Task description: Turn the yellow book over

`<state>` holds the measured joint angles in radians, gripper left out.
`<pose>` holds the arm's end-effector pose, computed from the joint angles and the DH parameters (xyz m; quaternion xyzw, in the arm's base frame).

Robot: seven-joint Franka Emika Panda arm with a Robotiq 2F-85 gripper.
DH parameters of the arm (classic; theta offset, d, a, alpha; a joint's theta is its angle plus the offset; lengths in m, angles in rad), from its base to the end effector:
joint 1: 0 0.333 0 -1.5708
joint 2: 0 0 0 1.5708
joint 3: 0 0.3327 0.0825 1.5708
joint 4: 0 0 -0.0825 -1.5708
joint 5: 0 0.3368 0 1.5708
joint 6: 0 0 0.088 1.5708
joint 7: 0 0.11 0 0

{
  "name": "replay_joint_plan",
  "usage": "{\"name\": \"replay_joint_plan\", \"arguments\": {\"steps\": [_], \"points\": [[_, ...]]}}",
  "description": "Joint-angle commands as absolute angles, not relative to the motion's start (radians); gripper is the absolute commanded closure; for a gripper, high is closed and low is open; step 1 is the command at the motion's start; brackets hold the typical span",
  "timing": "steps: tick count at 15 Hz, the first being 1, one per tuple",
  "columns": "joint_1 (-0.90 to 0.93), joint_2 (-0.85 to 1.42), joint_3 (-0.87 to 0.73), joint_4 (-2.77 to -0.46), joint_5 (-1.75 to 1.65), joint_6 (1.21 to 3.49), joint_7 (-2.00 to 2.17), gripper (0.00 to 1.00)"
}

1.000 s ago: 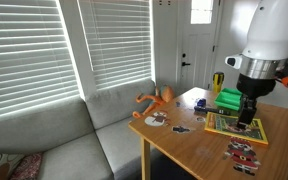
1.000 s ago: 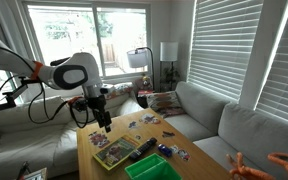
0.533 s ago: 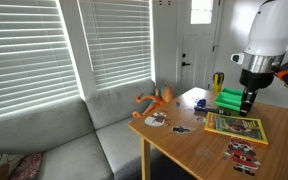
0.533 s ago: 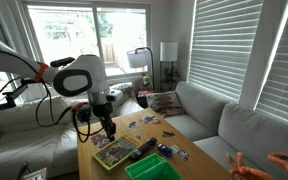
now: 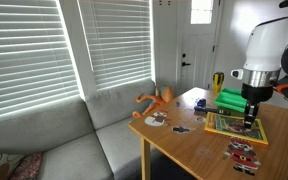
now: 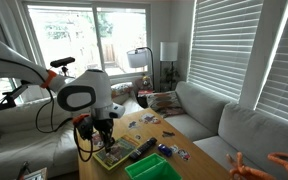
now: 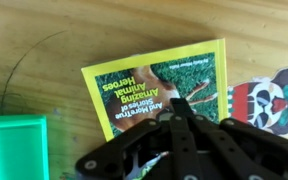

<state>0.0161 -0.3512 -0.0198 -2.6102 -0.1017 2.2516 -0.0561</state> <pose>0.3628 -0.0045 0.4130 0.9976 0.0589 -0.0047 0.0359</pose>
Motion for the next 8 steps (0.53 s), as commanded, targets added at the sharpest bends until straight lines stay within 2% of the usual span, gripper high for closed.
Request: {"name": "replay_joint_plan", "arguments": {"steps": [1, 8], "points": [[0.019, -0.346, -0.036, -2.644, -0.060, 2.278, -0.103, 1.00], [0.008, -0.384, -0.037, -2.681, -0.061, 2.217, -0.092, 1.00]]}}
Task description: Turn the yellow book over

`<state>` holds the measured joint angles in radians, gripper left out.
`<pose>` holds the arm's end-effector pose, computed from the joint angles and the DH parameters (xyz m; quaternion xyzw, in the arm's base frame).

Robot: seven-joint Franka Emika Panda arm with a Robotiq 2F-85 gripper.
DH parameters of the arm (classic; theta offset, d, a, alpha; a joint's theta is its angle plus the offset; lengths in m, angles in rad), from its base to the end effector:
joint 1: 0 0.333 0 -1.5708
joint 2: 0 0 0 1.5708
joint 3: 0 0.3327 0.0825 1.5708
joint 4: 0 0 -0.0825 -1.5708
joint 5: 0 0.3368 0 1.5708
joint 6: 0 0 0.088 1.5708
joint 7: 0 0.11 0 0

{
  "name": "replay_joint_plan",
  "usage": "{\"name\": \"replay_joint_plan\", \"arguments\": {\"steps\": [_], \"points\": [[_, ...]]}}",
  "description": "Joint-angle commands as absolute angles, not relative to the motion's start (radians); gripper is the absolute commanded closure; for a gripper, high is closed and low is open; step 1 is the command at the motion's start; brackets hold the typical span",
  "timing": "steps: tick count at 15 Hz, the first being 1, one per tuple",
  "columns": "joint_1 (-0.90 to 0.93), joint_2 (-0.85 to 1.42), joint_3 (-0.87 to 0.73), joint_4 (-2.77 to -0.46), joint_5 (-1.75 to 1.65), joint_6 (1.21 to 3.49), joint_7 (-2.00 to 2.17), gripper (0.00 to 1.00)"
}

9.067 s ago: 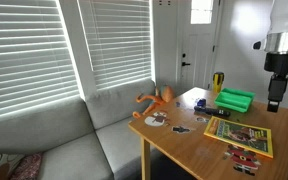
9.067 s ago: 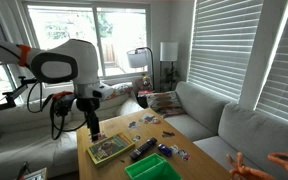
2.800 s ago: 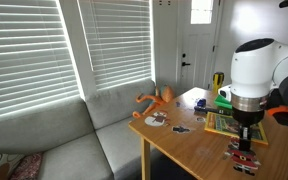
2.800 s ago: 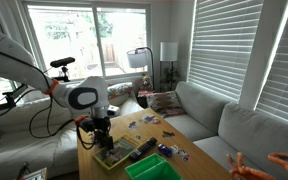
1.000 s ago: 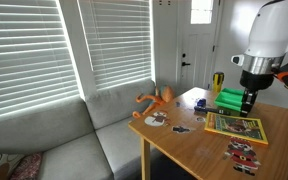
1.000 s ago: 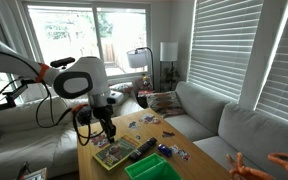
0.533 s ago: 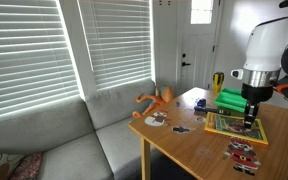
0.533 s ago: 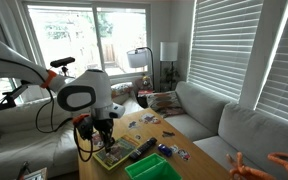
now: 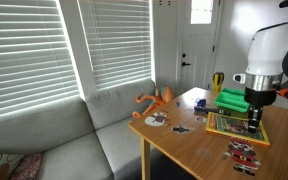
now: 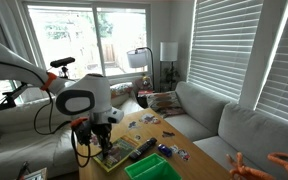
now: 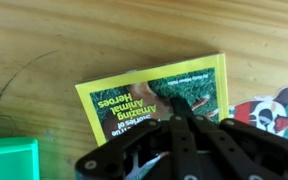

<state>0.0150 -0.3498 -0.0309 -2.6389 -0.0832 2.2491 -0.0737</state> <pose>0.3549 -0.0082 0.4009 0.9978 0.0566 -0.0211 0.0257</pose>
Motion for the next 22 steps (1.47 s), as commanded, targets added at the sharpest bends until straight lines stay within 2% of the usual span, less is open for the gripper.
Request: {"name": "replay_joint_plan", "arguments": {"steps": [1, 16, 17, 18, 20, 22], "points": [[0.006, -0.391, -0.036, -2.686, -0.062, 2.204, -0.087, 1.00], [-0.041, -0.516, -0.028, -2.732, -0.120, 1.947, -0.043, 1.00], [-0.041, -0.520, -0.028, -2.731, -0.119, 1.945, -0.045, 0.94], [-0.039, -0.522, -0.025, -2.728, -0.119, 1.940, -0.045, 0.72], [-0.021, -0.529, -0.017, -2.718, -0.099, 1.924, -0.055, 0.69], [-0.001, -0.542, 0.000, -2.708, -0.091, 1.904, -0.054, 0.57]]}}
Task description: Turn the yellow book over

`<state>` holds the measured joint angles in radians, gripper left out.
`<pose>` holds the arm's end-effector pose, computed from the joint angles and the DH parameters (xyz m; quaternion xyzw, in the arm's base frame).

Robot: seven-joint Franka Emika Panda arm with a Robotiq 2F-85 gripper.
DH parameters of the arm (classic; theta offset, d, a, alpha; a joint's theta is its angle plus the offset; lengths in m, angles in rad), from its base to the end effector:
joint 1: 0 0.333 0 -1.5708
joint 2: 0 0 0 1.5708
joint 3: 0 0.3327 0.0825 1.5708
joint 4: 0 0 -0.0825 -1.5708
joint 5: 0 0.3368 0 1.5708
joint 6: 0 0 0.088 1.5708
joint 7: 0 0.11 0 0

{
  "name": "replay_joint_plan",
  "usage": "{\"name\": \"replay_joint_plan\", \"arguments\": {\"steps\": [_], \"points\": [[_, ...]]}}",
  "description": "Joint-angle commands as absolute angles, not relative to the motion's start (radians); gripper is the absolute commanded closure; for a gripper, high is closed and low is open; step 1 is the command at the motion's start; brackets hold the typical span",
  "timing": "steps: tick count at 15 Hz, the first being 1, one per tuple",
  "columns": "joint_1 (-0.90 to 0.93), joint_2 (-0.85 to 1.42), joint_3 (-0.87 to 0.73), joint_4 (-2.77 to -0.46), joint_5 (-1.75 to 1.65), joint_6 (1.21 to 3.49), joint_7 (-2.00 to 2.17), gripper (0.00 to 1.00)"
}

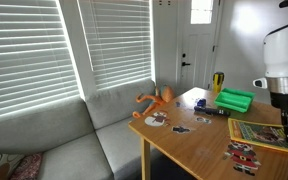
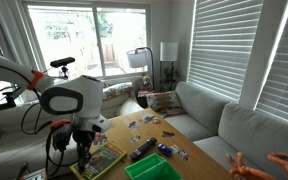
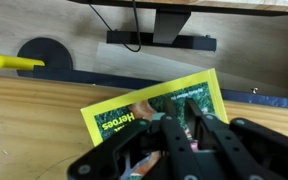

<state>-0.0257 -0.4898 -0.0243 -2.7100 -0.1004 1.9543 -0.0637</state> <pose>0.2899 -0.0214 0.3983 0.9899 0.0337 -0.1342 0.0306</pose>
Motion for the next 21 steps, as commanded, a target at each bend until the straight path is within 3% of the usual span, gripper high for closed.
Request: {"name": "replay_joint_plan", "arguments": {"steps": [1, 8, 9, 11, 13, 21], "points": [[0.010, -0.544, 0.013, -2.701, -0.091, 1.884, -0.050, 0.49], [0.076, -0.512, 0.126, -2.683, -0.178, 1.738, -0.007, 0.03], [0.073, -0.516, 0.093, -2.691, -0.142, 1.767, -0.027, 0.20], [0.083, -0.515, 0.109, -2.691, -0.159, 1.760, -0.020, 0.06], [0.084, -0.514, 0.111, -2.691, -0.165, 1.760, -0.019, 0.01], [0.095, -0.511, 0.123, -2.727, -0.290, 1.715, -0.066, 0.00]]}}
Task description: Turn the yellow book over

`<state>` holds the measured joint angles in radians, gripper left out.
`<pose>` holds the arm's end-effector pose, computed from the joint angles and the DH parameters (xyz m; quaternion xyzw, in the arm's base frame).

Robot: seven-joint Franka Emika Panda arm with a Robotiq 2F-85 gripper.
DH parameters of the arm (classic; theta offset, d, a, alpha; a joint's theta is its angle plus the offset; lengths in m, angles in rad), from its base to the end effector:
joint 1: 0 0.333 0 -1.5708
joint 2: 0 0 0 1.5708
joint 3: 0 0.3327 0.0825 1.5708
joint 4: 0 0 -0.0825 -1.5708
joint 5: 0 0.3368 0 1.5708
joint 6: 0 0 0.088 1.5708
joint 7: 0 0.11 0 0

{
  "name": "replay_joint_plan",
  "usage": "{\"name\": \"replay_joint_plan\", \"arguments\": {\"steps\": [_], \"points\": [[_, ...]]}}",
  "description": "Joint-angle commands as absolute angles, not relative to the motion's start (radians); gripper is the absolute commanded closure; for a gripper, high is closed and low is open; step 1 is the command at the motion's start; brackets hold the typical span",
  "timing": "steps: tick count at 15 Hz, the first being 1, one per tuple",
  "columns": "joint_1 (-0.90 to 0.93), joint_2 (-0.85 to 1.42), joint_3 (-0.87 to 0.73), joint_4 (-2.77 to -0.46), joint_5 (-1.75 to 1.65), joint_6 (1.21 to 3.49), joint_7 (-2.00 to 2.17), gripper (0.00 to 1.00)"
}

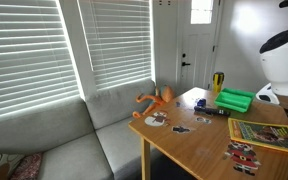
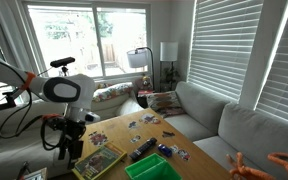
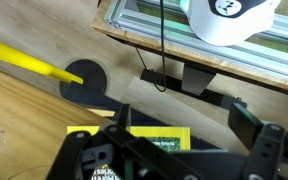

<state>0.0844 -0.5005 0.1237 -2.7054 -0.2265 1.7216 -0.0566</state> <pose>0.2599 0.0327 0.3954 0.9488 0.1556 -0.2309 0.1489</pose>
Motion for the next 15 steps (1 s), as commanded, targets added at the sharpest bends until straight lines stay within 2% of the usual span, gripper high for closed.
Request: {"name": "replay_joint_plan", "arguments": {"steps": [1, 15], "points": [[0.098, -0.516, 0.125, -2.732, -0.308, 1.719, -0.069, 0.00], [0.138, -0.434, 0.146, -2.749, -0.451, 1.756, -0.059, 0.00]]}}
